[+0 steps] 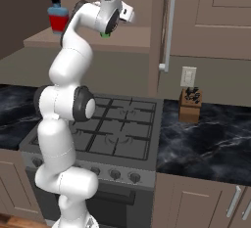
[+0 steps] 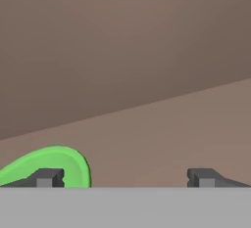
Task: Open the cabinet directly in front. Then move the liquor and the cup to the dining counter with the jar on it.
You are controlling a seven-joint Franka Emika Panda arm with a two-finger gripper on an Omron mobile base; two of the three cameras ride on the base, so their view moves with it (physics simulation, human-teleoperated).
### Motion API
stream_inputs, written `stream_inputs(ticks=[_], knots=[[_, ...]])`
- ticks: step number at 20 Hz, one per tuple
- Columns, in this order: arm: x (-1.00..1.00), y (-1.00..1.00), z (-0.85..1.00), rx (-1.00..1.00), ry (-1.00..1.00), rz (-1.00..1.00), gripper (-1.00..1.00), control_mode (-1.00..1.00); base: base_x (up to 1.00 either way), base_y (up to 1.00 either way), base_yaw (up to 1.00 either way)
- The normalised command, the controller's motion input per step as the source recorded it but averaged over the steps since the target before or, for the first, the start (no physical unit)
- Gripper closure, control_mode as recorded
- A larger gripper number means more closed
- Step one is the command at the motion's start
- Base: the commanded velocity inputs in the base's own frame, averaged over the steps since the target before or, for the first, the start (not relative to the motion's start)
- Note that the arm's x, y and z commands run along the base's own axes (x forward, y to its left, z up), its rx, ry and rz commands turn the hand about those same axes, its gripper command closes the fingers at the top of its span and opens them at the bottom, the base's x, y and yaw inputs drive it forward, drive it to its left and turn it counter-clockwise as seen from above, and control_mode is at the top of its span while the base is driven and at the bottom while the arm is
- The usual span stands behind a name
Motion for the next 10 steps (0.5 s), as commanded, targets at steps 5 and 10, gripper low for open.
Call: stream_inputs(ticks=[5,10], knots=[[0.00,0.06,-0.20,-0.02,0.05,0.00,-1.00,-1.00,0.00,0.00,0.00],[0.00,0.10,-0.22,-0.03,0.05,0.00,-1.00,-1.00,0.00,0.00,0.00]])
